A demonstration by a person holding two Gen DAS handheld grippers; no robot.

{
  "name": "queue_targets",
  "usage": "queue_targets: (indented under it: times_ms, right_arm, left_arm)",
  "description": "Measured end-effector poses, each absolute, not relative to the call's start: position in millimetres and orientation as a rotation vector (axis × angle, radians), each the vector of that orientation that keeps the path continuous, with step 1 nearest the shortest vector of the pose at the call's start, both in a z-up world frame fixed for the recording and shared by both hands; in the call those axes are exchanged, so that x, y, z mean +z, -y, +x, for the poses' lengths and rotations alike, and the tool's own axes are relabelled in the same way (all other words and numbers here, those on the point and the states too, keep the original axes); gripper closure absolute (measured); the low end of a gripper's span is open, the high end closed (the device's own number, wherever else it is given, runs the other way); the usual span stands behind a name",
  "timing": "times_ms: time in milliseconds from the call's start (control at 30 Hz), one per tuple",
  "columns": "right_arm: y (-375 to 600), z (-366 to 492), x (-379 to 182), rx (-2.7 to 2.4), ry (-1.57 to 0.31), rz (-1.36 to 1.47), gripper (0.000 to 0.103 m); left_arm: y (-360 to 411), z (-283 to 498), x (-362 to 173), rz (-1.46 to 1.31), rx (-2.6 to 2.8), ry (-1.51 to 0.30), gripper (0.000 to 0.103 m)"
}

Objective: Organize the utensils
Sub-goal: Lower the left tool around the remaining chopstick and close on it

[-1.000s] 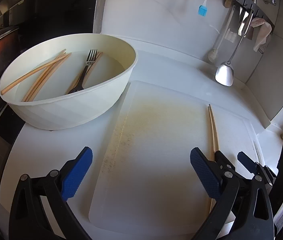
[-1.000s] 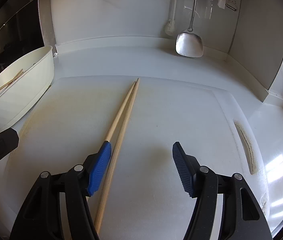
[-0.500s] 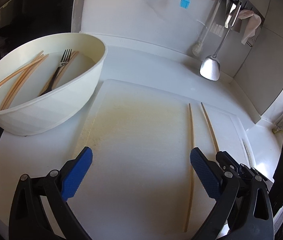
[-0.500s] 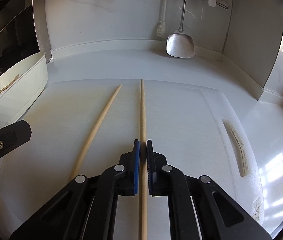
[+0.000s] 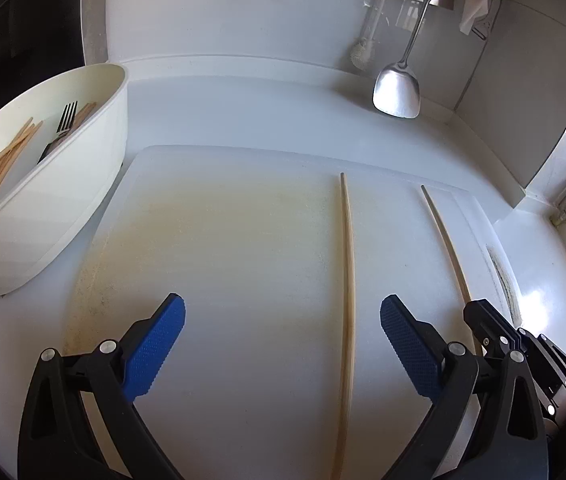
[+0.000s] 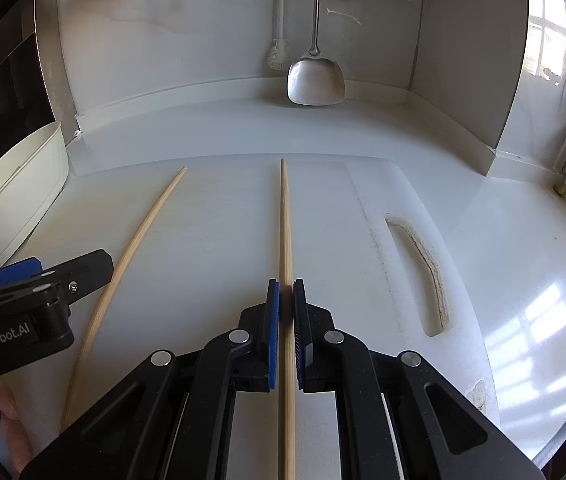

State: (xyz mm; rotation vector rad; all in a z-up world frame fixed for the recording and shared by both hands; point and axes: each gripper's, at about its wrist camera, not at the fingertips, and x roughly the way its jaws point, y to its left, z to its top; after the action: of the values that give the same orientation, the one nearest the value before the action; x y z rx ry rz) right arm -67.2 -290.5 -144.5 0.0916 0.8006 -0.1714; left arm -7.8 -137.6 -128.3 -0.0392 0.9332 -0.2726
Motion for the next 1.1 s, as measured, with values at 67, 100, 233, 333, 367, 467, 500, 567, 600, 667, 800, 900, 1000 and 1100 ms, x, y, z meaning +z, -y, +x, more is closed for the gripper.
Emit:
queue_targets:
  times_ms: [67, 100, 233, 333, 367, 467, 500, 567, 600, 667, 800, 900, 1000, 1100]
  right_arm:
    - [292.3, -67.9, -144.6, -0.174, -0.799, 0.094, 0.096]
    - [292.6, -67.5, -144.7, -0.177, -0.799, 0.094, 0.096]
    - [295.9, -69.4, -144.9, -0.179, -0.795, 0.106, 0.096]
    - [296.7, -69.7, -144.7, -0.173, -0.796, 0.105, 0.096]
    - [296.5, -70.3, -144.8, -0.172, -0.795, 0.105, 0.096]
    - [296.6, -70.6, -145.4, -0.172, -0.792, 0.101, 0.096]
    - [296.6, -70.2, -145.4, -0.172, -0.792, 0.099, 0.096]
    - [296.3, -69.4, -145.3, -0.172, -0.795, 0.095, 0.095]
    - [296.4, -68.5, -145.1, -0.171, -0.797, 0.095, 0.094]
    - [297.2, -67.0, -145.0, -0.168, -0.799, 0.098, 0.09]
    - [299.9, -62.7, -145.2, -0.172, -0.804, 0.099, 0.066]
    - [303.1, -58.6, -145.6, -0.16, -0.807, 0.115, 0.061]
    - [301.5, -57.3, -146.0, -0.155, -0.801, 0.1, 0.061]
    - [300.6, -57.9, -146.2, -0.149, -0.8, 0.098, 0.062]
  left_arm:
    - [142.3, -6.1, -130.7, -0.022, -0.272, -0.939, 0.007]
    - [144.6, -5.0, -132.3, -0.013, -0.269, -0.943, 0.007]
    - [151.5, -2.4, -134.5, 0.034, -0.247, -0.937, 0.007]
    - [156.2, -1.3, -136.8, 0.071, -0.227, -0.93, 0.007]
    - [158.5, -1.3, -137.6, 0.088, -0.219, -0.929, 0.007]
    - [161.3, -0.5, -138.9, 0.106, -0.214, -0.923, 0.006]
    - [161.6, 0.0, -139.0, 0.106, -0.211, -0.923, 0.005]
    - [162.4, 1.2, -139.2, 0.109, -0.211, -0.923, 0.005]
    - [163.0, 0.9, -139.4, 0.109, -0.21, -0.924, 0.005]
    - [165.1, 3.3, -139.7, 0.113, -0.212, -0.926, 0.005]
    - [168.0, 8.2, -139.8, 0.118, -0.218, -0.936, 0.005]
    - [169.2, 10.8, -140.0, 0.119, -0.222, -0.94, 0.005]
    - [168.0, 9.4, -140.2, 0.12, -0.226, -0.937, 0.006]
    - [168.1, 5.8, -139.1, 0.125, -0.24, -0.926, 0.014]
